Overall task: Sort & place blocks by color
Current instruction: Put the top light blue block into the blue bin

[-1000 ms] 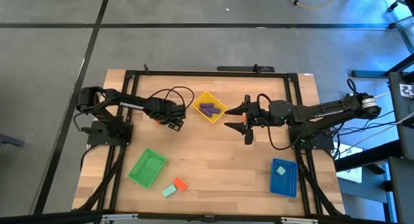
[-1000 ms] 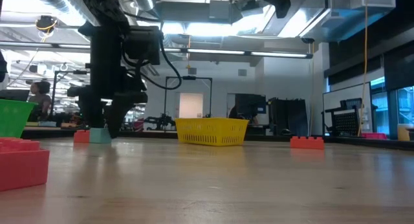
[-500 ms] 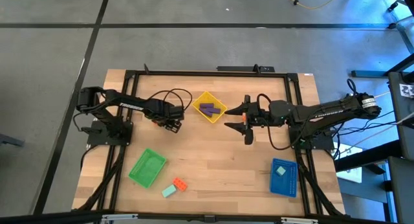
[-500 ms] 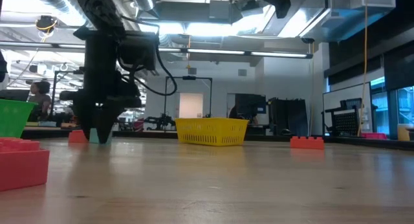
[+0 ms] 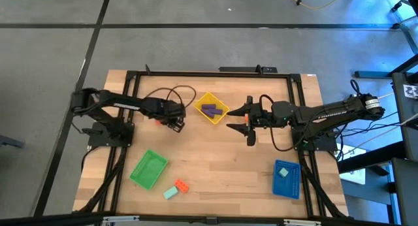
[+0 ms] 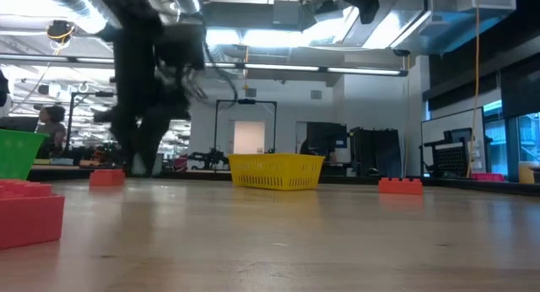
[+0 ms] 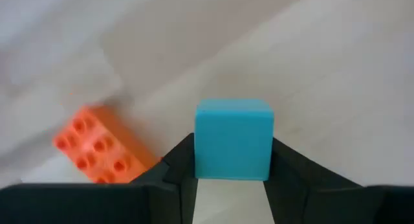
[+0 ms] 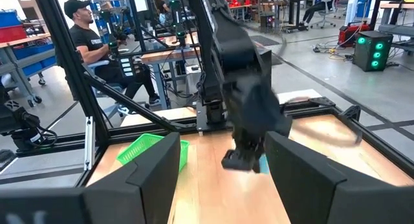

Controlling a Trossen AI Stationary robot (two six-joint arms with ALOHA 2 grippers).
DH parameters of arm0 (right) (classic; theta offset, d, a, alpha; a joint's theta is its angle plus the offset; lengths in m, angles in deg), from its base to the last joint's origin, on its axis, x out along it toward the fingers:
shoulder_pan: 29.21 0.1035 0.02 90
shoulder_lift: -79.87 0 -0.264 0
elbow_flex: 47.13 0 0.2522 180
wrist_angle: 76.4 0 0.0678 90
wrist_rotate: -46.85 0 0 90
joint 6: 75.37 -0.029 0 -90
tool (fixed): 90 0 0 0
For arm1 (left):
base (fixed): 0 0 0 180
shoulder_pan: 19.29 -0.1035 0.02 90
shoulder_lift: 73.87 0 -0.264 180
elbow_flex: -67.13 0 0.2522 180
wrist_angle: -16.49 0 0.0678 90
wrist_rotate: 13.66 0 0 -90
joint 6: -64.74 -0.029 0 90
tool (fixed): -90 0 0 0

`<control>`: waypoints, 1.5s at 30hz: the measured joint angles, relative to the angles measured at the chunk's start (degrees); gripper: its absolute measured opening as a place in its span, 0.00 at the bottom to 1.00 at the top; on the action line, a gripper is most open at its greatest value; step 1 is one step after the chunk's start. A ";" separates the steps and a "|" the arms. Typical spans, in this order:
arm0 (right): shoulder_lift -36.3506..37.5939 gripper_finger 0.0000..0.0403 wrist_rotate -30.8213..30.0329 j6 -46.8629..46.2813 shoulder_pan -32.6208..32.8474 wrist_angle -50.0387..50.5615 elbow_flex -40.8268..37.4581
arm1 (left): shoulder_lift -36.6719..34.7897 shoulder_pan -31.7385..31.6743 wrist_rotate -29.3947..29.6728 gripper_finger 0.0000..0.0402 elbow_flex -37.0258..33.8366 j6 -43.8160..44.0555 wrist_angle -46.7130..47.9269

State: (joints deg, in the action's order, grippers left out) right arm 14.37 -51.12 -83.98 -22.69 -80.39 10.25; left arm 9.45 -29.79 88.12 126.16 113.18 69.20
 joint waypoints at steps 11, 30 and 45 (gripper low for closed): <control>0.00 0.57 -1.46 -0.13 0.01 -1.62 0.00 | -27.82 2.65 7.60 0.32 1.95 -10.77 -17.82; 0.00 0.57 -1.14 10.67 0.04 -4.35 0.00 | -29.99 16.96 8.05 0.31 1.95 -33.55 -47.47; -4.62 0.58 -13.88 28.42 1.65 8.26 9.37 | -18.51 16.90 3.67 0.31 1.95 -10.55 -62.64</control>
State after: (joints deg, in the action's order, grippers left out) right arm 9.75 -64.99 -55.55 -21.04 -72.13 19.62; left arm -9.06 -12.90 91.79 128.12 102.63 6.56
